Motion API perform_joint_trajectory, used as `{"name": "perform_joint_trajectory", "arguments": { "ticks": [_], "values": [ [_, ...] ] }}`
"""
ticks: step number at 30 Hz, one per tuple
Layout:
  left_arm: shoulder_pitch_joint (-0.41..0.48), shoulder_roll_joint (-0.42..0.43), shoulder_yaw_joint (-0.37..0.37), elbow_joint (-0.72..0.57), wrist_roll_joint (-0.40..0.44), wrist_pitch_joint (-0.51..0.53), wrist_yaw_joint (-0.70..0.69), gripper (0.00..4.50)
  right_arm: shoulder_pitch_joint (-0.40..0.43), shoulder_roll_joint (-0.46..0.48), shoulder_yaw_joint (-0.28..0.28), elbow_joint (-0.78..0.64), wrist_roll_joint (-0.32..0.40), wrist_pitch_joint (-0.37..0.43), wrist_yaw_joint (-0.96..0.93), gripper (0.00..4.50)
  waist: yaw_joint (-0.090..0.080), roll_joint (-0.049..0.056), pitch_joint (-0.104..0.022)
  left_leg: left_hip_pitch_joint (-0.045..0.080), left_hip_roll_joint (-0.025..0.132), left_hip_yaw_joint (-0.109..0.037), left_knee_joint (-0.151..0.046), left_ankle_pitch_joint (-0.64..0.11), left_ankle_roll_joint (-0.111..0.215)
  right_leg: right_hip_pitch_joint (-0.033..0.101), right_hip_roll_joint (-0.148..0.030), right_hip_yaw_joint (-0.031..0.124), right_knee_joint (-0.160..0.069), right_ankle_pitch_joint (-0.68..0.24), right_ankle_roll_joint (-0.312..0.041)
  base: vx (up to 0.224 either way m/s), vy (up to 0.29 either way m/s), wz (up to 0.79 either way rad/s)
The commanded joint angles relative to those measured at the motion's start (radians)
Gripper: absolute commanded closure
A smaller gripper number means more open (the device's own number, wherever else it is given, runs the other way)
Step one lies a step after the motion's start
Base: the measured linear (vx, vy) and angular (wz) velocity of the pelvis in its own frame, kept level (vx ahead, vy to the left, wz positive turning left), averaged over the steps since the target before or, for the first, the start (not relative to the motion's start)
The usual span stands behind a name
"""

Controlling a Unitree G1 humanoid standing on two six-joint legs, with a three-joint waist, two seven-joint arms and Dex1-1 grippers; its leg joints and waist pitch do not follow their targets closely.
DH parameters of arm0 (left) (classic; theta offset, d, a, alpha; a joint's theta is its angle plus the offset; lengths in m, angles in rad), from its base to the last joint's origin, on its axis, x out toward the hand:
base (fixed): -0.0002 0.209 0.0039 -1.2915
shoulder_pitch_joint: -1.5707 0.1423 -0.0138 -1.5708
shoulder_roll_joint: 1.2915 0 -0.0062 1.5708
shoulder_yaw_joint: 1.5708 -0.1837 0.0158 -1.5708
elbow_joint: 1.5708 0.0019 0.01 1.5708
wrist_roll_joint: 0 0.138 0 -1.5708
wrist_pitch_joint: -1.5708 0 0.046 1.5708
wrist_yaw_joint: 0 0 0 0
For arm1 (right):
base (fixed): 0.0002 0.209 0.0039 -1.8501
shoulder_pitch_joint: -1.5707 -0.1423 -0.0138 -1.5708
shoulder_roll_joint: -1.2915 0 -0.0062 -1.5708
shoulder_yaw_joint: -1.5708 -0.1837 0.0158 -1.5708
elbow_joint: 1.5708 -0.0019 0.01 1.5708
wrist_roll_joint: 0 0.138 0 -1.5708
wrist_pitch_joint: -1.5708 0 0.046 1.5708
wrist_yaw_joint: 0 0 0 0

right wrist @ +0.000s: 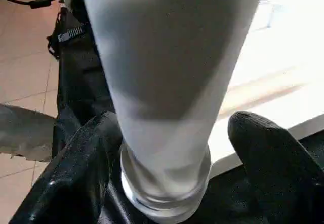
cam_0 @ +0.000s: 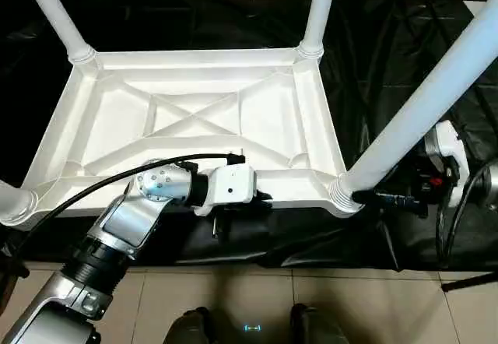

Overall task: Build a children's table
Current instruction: Insert table leg to table base

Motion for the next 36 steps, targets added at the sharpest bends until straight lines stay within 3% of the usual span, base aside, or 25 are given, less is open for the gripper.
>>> {"name": "perform_joint_trajectory", "arguments": {
  "ticks": [1,4,19,28,32,36],
  "values": [
    [0.033,-0.014,-0.05,0.012,-0.012,-0.032,-0.035,4.5,-0.007,0.006,0.011,0.011,-0.014,-0.018,0.024,0.74,-0.005,-0.037,-0.062,0.009,0.025,0.003,-0.043,0.007,0.233,0.056,-0.021,0.013,-0.051,0.011,-0.336,0.0,0.0,0.0],
    [0.034,-0.014,-0.051,0.014,-0.011,-0.033,-0.035,4.5,-0.018,0.011,0.014,0.025,-0.017,-0.028,0.035,0.74,-0.005,-0.036,-0.063,0.01,0.025,0.003,-0.043,0.01,0.232,0.056,-0.02,0.013,-0.051,0.014,-0.337,0.0,0.0,0.0],
    [0.037,-0.013,-0.057,0.011,-0.006,-0.03,-0.036,4.5,-0.037,0.05,0.018,0.039,-0.011,-0.024,0.062,2.11,-0.004,-0.034,-0.059,0.01,0.027,0.003,-0.047,-0.011,0.219,0.054,-0.021,0.013,-0.055,-0.009,-0.338,0.0,0.0,0.0],
    [0.039,-0.011,-0.057,0.009,-0.004,-0.028,-0.036,4.5,-0.038,0.058,0.009,0.041,-0.001,0.008,0.075,2.53,-0.005,-0.035,-0.056,0.009,0.027,0.002,-0.05,-0.026,0.21,0.053,-0.022,0.014,-0.059,-0.035,-0.331,0.0,0.0,0.0],
    [0.042,-0.01,-0.056,0.006,-0.004,-0.028,-0.034,4.5,-0.035,0.076,-0.025,0.033,0.038,0.054,0.043,2.54,-0.006,-0.035,-0.055,0.009,0.027,0.002,-0.052,-0.031,0.206,0.052,-0.022,0.014,-0.061,-0.044,-0.328,0.0,0.0,0.0],
    [0.057,-0.014,-0.056,-0.006,-0.005,-0.026,-0.023,4.5,-0.041,0.131,-0.13,0.048,0.142,0.167,-0.089,2.54,-0.007,-0.032,-0.057,0.009,0.027,0.001,-0.055,-0.039,0.189,0.052,-0.022,0.014,-0.063,-0.071,-0.327,0.0,0.0,0.0]
  ]
}}
